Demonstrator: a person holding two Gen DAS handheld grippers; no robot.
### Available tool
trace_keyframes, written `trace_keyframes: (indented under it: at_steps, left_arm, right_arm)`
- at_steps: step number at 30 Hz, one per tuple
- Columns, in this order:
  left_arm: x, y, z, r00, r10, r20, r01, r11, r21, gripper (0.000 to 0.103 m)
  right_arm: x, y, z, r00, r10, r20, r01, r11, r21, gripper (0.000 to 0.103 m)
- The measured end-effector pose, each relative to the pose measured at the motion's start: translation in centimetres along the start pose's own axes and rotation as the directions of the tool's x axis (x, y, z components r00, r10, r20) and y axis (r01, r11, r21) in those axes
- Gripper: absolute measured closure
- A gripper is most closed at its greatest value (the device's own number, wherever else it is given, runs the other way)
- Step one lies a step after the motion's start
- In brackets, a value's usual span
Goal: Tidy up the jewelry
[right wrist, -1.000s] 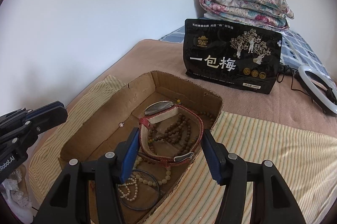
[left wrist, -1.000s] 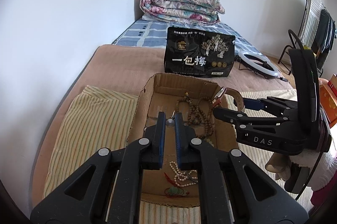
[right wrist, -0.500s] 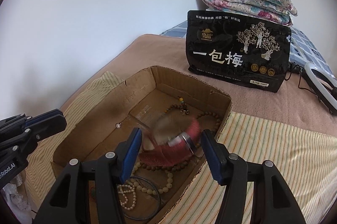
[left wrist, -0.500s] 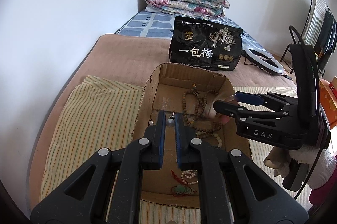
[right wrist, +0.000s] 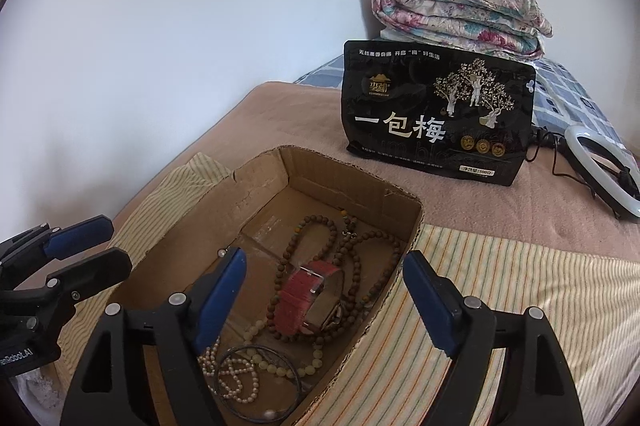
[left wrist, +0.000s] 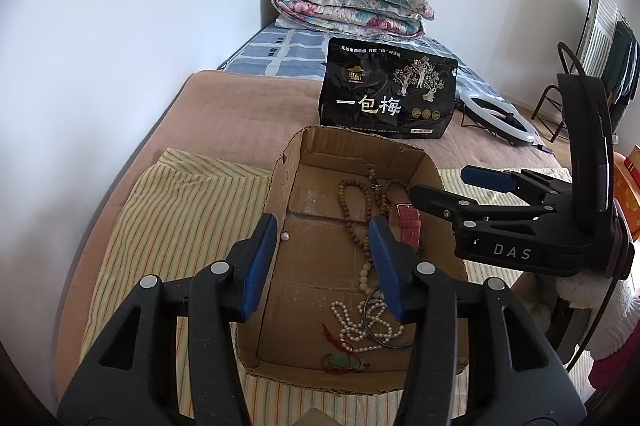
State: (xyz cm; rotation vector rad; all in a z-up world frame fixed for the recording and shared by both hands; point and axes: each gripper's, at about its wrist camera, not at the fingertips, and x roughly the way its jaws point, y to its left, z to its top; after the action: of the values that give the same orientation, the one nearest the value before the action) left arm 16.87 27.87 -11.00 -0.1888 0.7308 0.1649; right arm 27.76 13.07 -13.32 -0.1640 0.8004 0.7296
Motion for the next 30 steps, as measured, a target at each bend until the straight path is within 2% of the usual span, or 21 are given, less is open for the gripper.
trace_keyframes:
  at_steps: [16,30]
  left_arm:
    - [-2.3,-0.9,0.4,0.999,0.006,0.035,-0.006,1.0,0.009,0.054]
    - [-6.3,-2.8,1.0,0.995,0.017,0.101,-0.021,0.999,0.04,0.054]
  right_arm:
    - [-3.1,0.1,0.3,0.999,-0.011,0.035,0.012,1.0,-0.011,0.019]
    - [-8.3,1.0,0.3,0.995,-0.025,0.093,0.029,0.999,-0.04,0.019]
